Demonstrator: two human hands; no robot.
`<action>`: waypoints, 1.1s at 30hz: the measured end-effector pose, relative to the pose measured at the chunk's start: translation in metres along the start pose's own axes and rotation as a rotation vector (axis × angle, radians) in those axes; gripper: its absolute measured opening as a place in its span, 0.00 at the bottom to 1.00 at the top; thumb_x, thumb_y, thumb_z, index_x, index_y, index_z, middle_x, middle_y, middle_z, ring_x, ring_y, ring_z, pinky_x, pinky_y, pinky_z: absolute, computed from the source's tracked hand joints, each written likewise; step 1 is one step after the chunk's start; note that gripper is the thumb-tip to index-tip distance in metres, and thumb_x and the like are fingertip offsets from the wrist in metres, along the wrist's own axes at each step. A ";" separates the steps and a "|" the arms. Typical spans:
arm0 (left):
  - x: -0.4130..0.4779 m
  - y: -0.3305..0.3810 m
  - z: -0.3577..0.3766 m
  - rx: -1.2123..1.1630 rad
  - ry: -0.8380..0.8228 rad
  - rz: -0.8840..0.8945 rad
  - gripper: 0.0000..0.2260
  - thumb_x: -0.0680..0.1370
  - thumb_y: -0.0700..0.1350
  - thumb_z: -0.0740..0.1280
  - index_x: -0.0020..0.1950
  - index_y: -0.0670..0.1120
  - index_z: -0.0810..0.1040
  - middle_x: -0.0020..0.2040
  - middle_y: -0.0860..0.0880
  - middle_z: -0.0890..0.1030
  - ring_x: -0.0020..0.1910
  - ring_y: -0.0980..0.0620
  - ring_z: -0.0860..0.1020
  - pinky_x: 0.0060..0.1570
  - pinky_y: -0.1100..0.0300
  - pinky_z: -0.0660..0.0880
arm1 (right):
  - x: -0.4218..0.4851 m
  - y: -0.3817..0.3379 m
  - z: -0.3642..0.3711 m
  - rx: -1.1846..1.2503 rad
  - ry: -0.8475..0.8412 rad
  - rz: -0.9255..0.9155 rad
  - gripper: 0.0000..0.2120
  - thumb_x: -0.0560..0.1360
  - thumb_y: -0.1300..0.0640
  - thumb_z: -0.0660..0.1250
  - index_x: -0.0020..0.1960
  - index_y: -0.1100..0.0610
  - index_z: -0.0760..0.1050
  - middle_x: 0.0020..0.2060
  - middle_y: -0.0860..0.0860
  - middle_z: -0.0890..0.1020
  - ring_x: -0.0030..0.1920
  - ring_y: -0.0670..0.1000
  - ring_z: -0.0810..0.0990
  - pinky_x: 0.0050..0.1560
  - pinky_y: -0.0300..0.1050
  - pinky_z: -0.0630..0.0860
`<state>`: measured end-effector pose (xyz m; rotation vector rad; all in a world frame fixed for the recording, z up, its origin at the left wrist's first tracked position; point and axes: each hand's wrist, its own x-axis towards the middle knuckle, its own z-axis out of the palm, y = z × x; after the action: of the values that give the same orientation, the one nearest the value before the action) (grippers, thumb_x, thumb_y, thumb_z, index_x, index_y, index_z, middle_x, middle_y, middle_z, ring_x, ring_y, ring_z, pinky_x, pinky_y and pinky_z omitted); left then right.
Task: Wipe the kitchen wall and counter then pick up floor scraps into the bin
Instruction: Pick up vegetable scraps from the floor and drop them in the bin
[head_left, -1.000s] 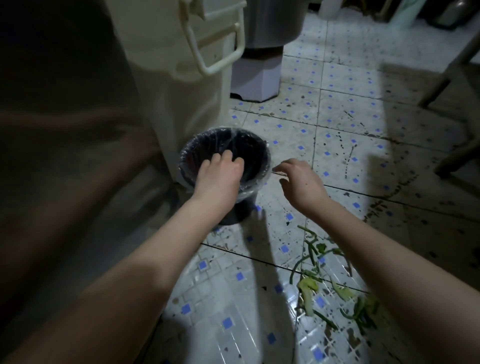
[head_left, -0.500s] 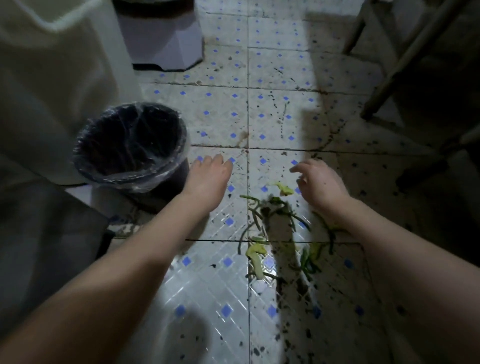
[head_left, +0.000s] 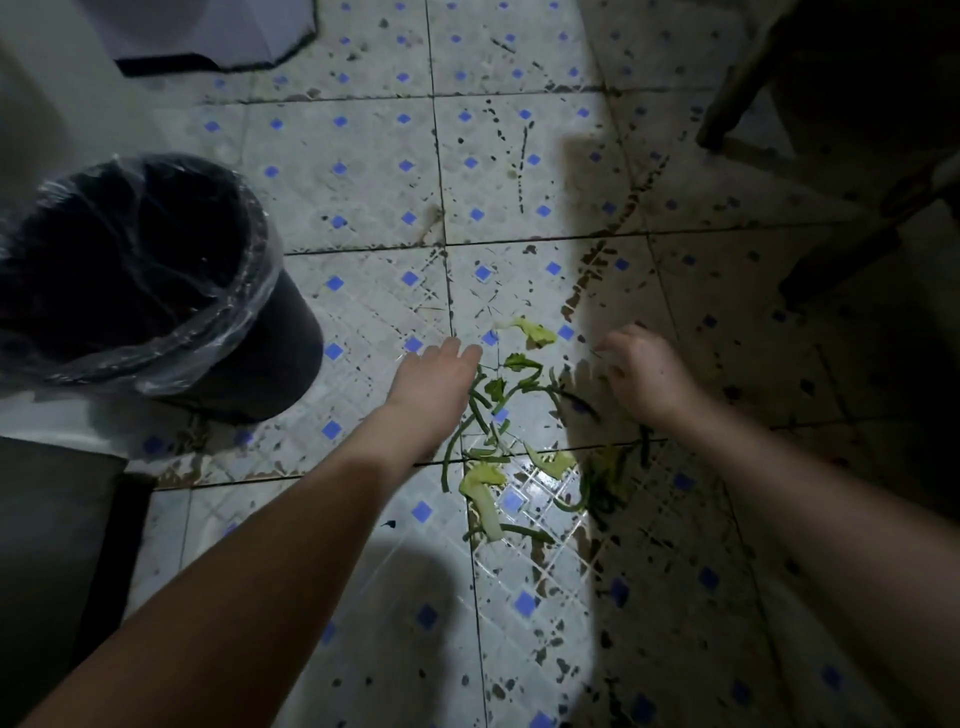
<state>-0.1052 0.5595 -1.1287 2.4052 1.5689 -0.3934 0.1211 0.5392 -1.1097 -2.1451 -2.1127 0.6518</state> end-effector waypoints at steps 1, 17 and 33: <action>0.004 0.002 0.002 0.008 -0.009 0.005 0.24 0.79 0.41 0.61 0.73 0.45 0.58 0.70 0.42 0.65 0.65 0.42 0.69 0.59 0.49 0.68 | 0.002 0.002 0.005 -0.009 -0.015 -0.003 0.17 0.74 0.68 0.63 0.62 0.62 0.74 0.61 0.58 0.75 0.61 0.57 0.74 0.60 0.46 0.70; 0.024 0.006 0.043 -0.178 0.020 0.041 0.16 0.79 0.46 0.64 0.65 0.43 0.69 0.62 0.43 0.70 0.60 0.43 0.68 0.56 0.51 0.70 | 0.027 -0.004 0.044 -0.017 -0.020 -0.049 0.19 0.74 0.67 0.63 0.63 0.53 0.74 0.60 0.50 0.76 0.61 0.52 0.72 0.62 0.49 0.73; 0.018 0.000 0.037 -0.162 -0.048 0.093 0.06 0.79 0.35 0.62 0.56 0.42 0.71 0.55 0.43 0.72 0.52 0.46 0.72 0.44 0.58 0.65 | 0.064 -0.025 0.064 -0.071 -0.222 -0.099 0.53 0.65 0.51 0.77 0.77 0.49 0.43 0.77 0.53 0.48 0.76 0.57 0.49 0.73 0.61 0.47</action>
<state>-0.1015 0.5618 -1.1694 2.3174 1.4049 -0.2918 0.0739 0.5869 -1.1757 -2.0724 -2.3686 0.8529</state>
